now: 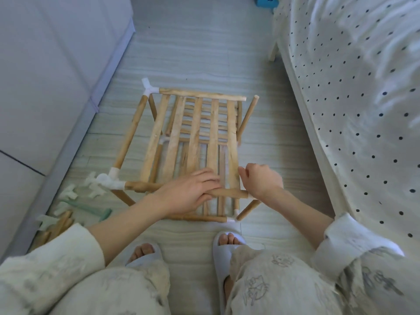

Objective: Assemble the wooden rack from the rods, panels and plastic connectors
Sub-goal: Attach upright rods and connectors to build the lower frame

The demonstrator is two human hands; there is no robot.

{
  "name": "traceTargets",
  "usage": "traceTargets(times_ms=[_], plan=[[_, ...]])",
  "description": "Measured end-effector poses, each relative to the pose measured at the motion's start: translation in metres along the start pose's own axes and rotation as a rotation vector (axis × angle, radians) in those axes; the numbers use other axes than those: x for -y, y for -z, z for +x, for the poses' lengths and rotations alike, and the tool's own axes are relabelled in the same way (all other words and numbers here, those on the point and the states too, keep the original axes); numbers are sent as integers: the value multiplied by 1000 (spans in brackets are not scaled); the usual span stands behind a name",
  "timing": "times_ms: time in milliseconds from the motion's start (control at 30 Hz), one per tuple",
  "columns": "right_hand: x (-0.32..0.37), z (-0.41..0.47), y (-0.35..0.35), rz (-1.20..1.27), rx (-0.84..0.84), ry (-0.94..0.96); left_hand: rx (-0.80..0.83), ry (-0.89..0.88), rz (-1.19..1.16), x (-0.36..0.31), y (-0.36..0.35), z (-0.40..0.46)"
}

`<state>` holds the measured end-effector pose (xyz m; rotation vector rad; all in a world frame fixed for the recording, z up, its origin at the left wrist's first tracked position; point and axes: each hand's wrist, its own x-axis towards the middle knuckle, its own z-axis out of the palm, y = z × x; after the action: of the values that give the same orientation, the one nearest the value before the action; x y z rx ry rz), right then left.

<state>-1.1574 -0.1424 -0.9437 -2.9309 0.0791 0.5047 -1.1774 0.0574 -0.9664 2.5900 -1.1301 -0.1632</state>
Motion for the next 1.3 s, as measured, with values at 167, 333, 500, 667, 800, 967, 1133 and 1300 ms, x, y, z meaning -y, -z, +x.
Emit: traceTargets(times_ms=[167, 333, 500, 667, 800, 967, 1133, 1300], plan=[[54, -6, 23, -246, 18, 234, -158, 114, 11, 11, 12, -39], [133, -10, 14, -287, 72, 590, -550, 488, -166, 33, 17, -115], [210, 2, -10, -196, -23, 778, -918, 819, -153, 51, 14, -196], [259, 19, -51, -10, 53, 667, -843, 1226, -397, 88, -35, -257], [248, 28, -73, 186, 52, 709, -680, 1250, -779, 92, -76, -282], [248, 34, -79, 107, -9, 737, -273, 1493, -583, 102, -125, -299], [247, 35, -80, 165, -48, 759, -21, 1606, -315, 158, -155, -309], [247, 34, -78, 171, -40, 782, -22, 1633, -277, 193, -158, -306]])
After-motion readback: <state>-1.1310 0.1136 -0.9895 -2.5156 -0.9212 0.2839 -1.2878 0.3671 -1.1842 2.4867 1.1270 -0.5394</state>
